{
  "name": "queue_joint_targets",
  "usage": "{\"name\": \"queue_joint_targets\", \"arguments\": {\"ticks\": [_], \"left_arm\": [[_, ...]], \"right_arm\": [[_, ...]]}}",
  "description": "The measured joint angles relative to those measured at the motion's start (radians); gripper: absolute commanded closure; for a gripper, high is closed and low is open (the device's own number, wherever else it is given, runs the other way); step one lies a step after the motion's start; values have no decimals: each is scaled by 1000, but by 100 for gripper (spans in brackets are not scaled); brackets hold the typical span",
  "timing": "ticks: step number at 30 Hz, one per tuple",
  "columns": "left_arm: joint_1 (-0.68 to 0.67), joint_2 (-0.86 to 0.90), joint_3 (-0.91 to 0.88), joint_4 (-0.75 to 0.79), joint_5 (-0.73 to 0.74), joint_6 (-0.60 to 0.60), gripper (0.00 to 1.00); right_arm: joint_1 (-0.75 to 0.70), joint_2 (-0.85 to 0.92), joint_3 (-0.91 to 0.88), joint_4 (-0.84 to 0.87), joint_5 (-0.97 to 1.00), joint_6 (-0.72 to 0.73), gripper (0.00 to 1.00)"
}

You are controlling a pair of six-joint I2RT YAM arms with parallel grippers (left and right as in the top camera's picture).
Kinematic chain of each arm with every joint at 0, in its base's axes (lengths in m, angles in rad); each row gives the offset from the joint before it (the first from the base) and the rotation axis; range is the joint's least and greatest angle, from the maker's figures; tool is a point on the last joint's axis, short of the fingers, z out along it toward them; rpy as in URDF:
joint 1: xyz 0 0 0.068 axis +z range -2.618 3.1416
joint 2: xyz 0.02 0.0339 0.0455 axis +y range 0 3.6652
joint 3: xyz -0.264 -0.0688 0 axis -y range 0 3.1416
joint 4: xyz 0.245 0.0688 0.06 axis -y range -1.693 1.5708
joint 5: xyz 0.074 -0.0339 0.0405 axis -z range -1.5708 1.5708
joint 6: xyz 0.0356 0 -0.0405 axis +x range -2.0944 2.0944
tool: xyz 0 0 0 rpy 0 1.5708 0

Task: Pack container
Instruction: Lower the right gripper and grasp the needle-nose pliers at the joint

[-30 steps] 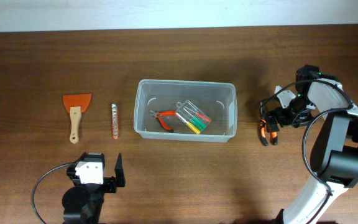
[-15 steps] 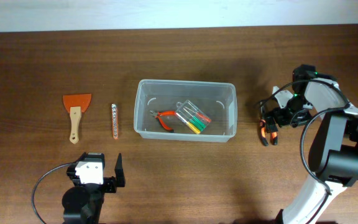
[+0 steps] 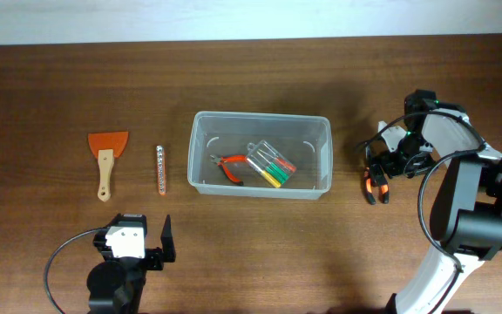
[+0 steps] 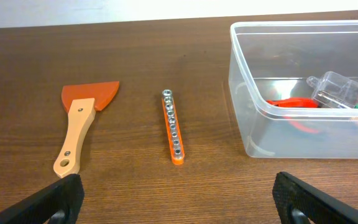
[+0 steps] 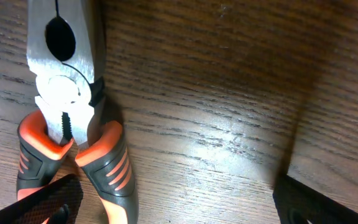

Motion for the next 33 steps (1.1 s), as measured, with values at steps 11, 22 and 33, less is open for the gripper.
{"name": "queue_joint_targets", "arguments": {"ticks": [11, 22, 33], "left_arm": [[0, 0, 0, 0, 0, 0, 1], [0, 0, 0, 0, 0, 0, 1], [0, 0, 0, 0, 0, 0, 1]], "right_arm": [[2, 10, 7, -3, 15, 9, 4], [3, 13, 9, 0, 33, 11, 16], [3, 14, 9, -1, 34, 12, 24]]}}
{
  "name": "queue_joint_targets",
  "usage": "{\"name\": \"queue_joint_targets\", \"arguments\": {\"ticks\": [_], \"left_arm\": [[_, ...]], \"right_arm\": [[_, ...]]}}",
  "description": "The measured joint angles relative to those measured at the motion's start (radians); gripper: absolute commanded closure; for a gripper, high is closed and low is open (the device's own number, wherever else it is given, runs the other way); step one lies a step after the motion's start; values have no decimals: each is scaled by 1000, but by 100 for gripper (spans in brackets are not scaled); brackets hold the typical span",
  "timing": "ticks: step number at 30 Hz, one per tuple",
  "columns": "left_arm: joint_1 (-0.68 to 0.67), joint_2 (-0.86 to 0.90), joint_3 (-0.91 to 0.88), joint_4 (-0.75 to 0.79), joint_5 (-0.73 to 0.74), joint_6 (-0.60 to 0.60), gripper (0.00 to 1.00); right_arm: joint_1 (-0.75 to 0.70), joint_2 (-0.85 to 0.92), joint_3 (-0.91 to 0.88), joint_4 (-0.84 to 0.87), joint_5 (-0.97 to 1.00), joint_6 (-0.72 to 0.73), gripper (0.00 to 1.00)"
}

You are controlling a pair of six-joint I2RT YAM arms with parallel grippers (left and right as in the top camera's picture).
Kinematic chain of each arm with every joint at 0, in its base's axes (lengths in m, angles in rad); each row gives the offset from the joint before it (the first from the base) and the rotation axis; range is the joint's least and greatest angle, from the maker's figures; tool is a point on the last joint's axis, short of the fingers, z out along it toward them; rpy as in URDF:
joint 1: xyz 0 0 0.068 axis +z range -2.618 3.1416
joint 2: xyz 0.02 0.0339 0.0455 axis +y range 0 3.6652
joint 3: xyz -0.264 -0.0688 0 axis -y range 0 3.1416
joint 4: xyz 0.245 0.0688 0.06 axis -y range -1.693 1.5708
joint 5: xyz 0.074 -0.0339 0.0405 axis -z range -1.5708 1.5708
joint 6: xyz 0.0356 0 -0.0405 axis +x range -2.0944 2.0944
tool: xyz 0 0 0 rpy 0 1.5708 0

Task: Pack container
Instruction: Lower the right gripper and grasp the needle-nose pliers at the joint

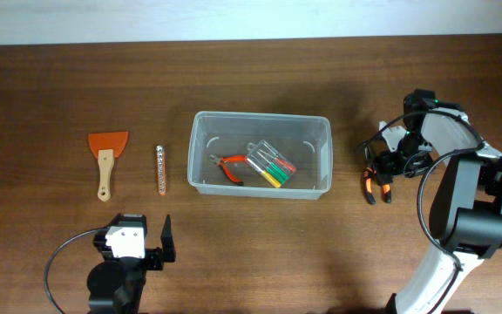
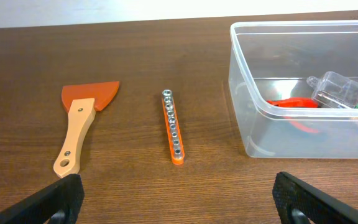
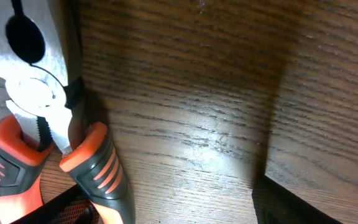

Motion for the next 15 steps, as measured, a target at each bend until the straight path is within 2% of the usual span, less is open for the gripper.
{"name": "queue_joint_targets", "arguments": {"ticks": [6, 15], "left_arm": [[0, 0, 0, 0, 0, 0, 1], [0, 0, 0, 0, 0, 0, 1]], "right_arm": [[0, 0, 0, 0, 0, 4, 29], [8, 0, 0, 0, -1, 21, 28]]}}
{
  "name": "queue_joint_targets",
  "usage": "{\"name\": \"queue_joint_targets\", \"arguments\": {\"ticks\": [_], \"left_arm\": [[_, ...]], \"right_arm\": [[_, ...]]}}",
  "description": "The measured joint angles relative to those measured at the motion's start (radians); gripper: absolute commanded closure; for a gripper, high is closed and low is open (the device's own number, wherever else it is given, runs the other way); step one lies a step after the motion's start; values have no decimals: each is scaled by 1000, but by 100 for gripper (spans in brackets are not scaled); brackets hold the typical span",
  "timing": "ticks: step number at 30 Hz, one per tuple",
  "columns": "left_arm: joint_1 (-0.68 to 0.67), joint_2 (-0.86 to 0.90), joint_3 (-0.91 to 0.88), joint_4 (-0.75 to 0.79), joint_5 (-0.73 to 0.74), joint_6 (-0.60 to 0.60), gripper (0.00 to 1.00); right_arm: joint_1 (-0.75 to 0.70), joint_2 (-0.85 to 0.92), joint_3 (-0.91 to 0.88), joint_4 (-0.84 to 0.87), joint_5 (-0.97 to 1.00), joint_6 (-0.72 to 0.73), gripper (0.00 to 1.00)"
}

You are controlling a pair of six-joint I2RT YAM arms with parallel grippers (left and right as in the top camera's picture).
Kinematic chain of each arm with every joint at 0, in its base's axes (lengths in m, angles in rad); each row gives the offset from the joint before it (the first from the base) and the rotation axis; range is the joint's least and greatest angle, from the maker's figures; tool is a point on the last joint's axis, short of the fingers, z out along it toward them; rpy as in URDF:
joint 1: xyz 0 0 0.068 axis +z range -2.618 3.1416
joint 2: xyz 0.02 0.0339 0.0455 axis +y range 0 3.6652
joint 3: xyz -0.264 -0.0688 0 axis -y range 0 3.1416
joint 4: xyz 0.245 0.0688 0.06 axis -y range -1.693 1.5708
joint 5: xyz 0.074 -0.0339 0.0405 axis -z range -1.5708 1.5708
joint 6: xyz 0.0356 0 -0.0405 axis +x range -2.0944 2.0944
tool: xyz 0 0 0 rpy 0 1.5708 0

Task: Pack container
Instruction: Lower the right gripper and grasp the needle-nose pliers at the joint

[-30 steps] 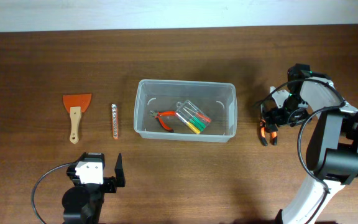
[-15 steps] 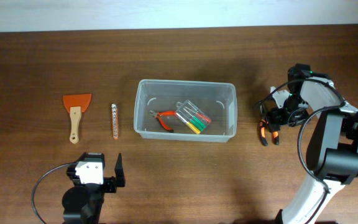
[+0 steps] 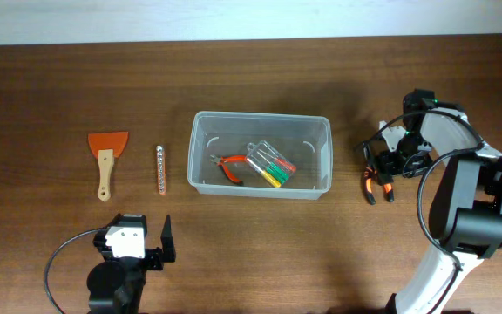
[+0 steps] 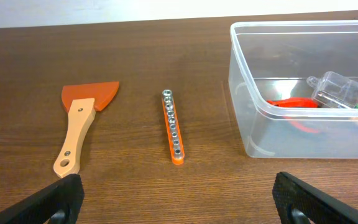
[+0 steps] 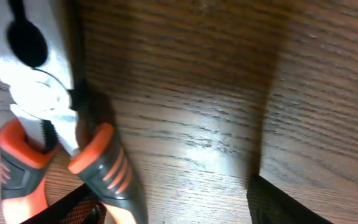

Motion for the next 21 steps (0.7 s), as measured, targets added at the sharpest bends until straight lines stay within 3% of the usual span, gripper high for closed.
{"name": "queue_joint_targets", "arguments": {"ticks": [15, 21], "left_arm": [[0, 0, 0, 0, 0, 0, 1], [0, 0, 0, 0, 0, 0, 1]], "right_arm": [[100, 0, 1, 8, -2, 1, 28], [93, 0, 1, 9, -4, 4, 46]]}}
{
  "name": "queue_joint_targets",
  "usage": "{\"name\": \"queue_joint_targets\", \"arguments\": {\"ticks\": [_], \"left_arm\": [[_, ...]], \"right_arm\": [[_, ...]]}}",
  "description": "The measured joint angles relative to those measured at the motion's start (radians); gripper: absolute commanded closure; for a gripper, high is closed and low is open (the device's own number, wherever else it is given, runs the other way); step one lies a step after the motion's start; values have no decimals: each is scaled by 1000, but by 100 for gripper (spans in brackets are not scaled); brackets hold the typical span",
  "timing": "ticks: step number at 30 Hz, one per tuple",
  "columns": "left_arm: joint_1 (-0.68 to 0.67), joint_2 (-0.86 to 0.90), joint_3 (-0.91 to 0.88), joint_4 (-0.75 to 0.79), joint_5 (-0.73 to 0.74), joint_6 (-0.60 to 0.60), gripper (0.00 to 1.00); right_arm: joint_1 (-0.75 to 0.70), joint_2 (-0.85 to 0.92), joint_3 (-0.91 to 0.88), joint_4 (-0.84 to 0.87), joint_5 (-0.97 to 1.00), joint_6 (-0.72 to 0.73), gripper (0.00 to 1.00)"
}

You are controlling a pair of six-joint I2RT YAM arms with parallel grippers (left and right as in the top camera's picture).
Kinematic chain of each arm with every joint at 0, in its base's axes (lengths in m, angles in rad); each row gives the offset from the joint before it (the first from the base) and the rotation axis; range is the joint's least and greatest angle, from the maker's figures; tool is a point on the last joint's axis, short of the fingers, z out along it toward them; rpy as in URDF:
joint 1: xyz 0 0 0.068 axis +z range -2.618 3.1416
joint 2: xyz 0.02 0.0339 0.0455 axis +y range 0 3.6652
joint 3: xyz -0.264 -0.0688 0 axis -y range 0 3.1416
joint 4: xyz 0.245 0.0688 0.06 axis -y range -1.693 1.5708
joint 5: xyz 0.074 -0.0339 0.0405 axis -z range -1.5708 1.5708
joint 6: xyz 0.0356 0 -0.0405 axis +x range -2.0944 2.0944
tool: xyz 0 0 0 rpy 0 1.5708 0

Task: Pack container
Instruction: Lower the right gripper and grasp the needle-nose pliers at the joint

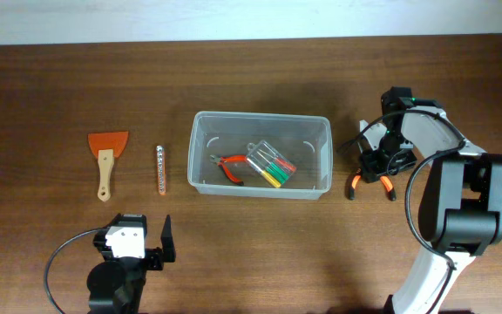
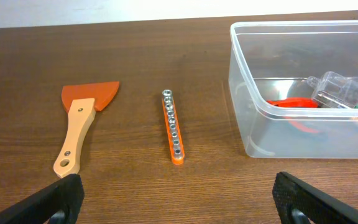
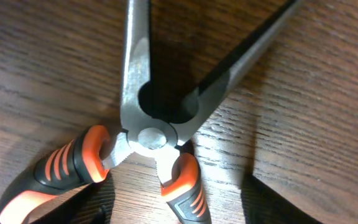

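The clear plastic container stands mid-table and holds small orange cutters and a clear case of coloured bits. Right of it lie orange-handled pliers, their handles splayed apart. My right gripper is low over them. In the right wrist view the pliers have their jaws spread, and the right gripper straddles the handles, open. My left gripper rests open at the front left, with nothing between its fingers.
An orange scraper with a wooden handle and an orange bit strip lie left of the container; in the left wrist view the scraper and strip sit ahead of the gripper. The container's near wall is at right.
The pliers have turned and sprung open: handles and jaws now splayed, shifted slightly toward the container. My right gripper has moved left with them. The left arm has not moved.
At first the pliers lay closed beside the container with my right gripper wide open around their handles. The fingers then stood closer together, the pliers nudged a little. Now the pliers lie splayed open nearer the container. The left side stayed the same throughout.
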Motion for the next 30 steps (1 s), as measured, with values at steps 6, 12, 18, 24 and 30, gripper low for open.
{"name": "queue_joint_targets", "arguments": {"ticks": [6, 12, 18, 24, 30], "left_arm": [[0, 0, 0, 0, 0, 0, 1], [0, 0, 0, 0, 0, 0, 1], [0, 0, 0, 0, 0, 0, 1], [0, 0, 0, 0, 0, 0, 1], [0, 0, 0, 0, 0, 0, 1]], "right_arm": [[-3, 0, 0, 0, 0, 0, 46], [-4, 0, 0, 0, 0, 1, 55], [-4, 0, 0, 0, 0, 1, 63], [-4, 0, 0, 0, 0, 1, 65], [-4, 0, 0, 0, 0, 1, 69]]}}
